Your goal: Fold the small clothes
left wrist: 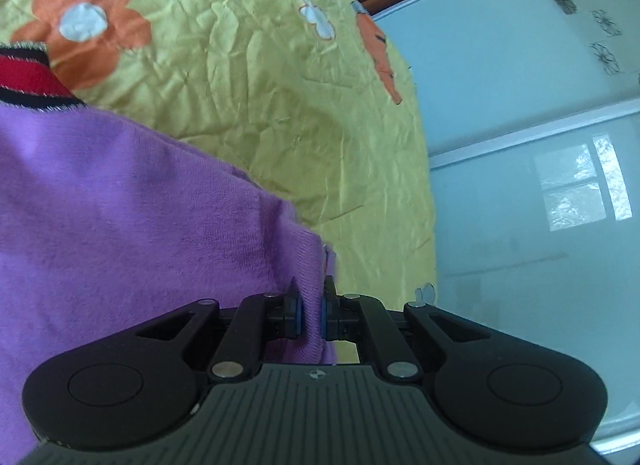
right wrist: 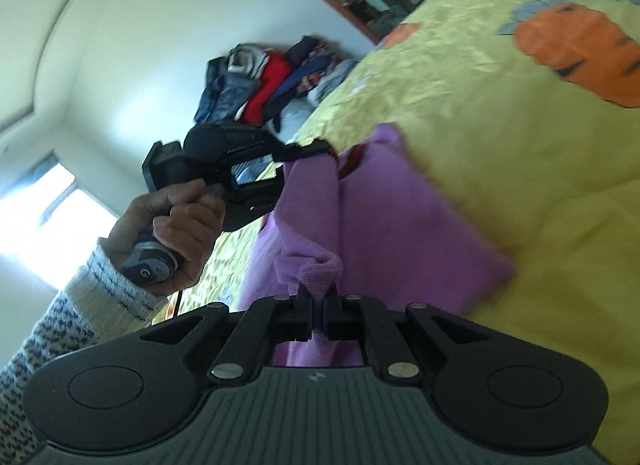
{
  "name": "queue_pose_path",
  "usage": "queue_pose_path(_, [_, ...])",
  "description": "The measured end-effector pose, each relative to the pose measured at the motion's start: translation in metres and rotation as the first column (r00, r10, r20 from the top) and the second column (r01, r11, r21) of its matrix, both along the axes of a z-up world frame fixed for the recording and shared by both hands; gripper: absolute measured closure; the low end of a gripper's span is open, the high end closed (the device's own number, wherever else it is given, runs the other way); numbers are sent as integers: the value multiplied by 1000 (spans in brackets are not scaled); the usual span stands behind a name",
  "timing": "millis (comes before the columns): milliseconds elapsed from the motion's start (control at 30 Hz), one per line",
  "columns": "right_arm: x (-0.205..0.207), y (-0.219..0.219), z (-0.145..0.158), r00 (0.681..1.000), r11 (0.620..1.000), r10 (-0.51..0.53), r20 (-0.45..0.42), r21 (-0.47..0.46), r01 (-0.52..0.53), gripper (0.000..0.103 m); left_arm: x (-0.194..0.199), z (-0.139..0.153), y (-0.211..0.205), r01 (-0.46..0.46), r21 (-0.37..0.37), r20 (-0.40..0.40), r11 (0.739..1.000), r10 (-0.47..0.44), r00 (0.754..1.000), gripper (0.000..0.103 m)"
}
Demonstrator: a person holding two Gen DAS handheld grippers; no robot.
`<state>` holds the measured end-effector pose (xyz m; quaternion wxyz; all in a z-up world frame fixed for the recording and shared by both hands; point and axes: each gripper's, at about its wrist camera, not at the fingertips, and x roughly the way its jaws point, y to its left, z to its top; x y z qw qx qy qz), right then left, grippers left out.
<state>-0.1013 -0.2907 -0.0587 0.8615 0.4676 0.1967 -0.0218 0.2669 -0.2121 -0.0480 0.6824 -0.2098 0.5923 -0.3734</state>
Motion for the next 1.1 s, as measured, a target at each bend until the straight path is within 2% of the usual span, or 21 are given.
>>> queue_pose_path(200, [-30, -19, -9, 998, 998, -54, -11, 34, 55, 99, 2, -7, -13, -7, 12, 0, 1000, 7, 1000, 95])
queue_pose_path(400, [-39, -23, -10, 997, 996, -78, -3, 43, 78, 99, 2, -9, -30, 7, 7, 4, 1000, -7, 1000, 97])
queue_pose_path(433, [-39, -24, -10, 997, 996, -82, -12, 39, 83, 99, 1, -8, -33, 8, 9, 12, 1000, -8, 1000, 100])
queue_pose_path(533, [-40, -24, -13, 994, 995, -96, -52, 24, 97, 99, -2, -10, -43, 28, 24, 27, 999, -29, 999, 100])
queue_pose_path(600, [-35, -25, -17, 993, 997, -64, -97, 39, 68, 93, -1, -10, -46, 28, 39, 40, 999, -29, 999, 97])
queue_pose_path(633, [-35, -26, -16, 992, 997, -58, -115, 43, 63, 88, 0, -9, -43, 9, 12, 25, 1000, -9, 1000, 94])
queue_pose_path(667, [-38, -25, -11, 992, 998, -54, -118, 16, 56, 80, 1, -5, -36, -12, -32, 15, 999, 12, 1000, 79])
queue_pose_path(700, [-41, -23, -3, 992, 998, -48, -115, -32, 45, 74, 0, 2, -28, -26, -74, 15, 997, 27, 1000, 59])
queue_pose_path(767, [-45, -23, 14, 993, 991, -61, -97, -127, 48, 41, -6, 27, -10, -20, -127, 64, 992, 28, 998, 45])
queue_pose_path(800, [-45, -24, 23, 996, 984, -59, -69, -173, 46, 39, -12, 41, 1, 1, -146, 105, 989, 14, 994, 45])
queue_pose_path(833, [-41, -25, 31, 999, 976, -28, -34, -218, 20, 39, -20, 54, 13, 26, -154, 147, 988, -3, 989, 45])
queue_pose_path(900, [-21, -30, 45, 999, 960, 27, -29, -278, -35, 40, -40, 72, 44, 28, -137, 201, 990, 0, 980, 33])
queue_pose_path(933, [-6, -32, 49, 997, 952, 71, -27, -295, -76, 41, -53, 74, 61, 28, -128, 219, 991, 0, 976, 30])
queue_pose_path(1000, [25, -37, 50, 988, 940, 153, -27, -306, -154, 61, -79, 74, 93, 32, -105, 268, 994, -3, 964, 28])
queue_pose_path(1100, [64, -45, 39, 967, 926, 242, -77, -278, -254, 67, -117, 60, 141, -9, -24, 297, 1000, 16, 955, 25])
